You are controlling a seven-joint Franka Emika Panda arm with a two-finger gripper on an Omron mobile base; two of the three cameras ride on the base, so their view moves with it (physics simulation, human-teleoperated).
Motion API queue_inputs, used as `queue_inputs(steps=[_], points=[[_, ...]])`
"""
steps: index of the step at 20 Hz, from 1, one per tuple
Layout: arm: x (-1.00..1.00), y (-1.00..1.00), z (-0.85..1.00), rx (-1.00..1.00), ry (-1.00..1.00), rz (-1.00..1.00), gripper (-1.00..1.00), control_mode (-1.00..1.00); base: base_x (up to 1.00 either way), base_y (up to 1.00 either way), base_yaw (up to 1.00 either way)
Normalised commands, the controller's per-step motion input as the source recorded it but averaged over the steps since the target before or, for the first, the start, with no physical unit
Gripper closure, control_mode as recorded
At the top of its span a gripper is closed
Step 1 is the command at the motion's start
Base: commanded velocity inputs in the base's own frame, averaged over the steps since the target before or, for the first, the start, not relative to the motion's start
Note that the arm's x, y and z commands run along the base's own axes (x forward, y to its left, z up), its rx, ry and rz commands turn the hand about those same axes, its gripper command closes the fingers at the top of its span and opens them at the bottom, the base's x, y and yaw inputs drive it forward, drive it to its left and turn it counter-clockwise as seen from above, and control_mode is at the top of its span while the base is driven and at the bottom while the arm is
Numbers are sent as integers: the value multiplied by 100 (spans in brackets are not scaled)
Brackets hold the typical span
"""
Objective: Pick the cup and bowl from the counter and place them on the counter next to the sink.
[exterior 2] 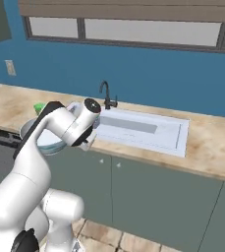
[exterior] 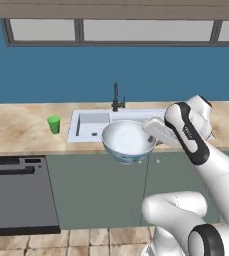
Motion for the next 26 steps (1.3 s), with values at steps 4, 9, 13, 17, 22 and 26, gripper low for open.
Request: queue_inputs(steps=[4, 9, 13, 17, 22, 26], points=[[0, 0, 0, 0, 0, 0, 100, 100, 0, -100, 6], [0, 0, 0, 0, 0, 0, 100, 100, 15, -100, 1], [0, 0, 0, 0, 0, 0, 100, 100, 58, -100, -8], [0, 0, 0, 0, 0, 0, 100, 100, 68, -100, -20], [0, 0, 0, 0, 0, 0, 100, 100, 65, -64, -33], [0, 0, 0, 0, 0, 0, 100, 100, 28, -6, -38]])
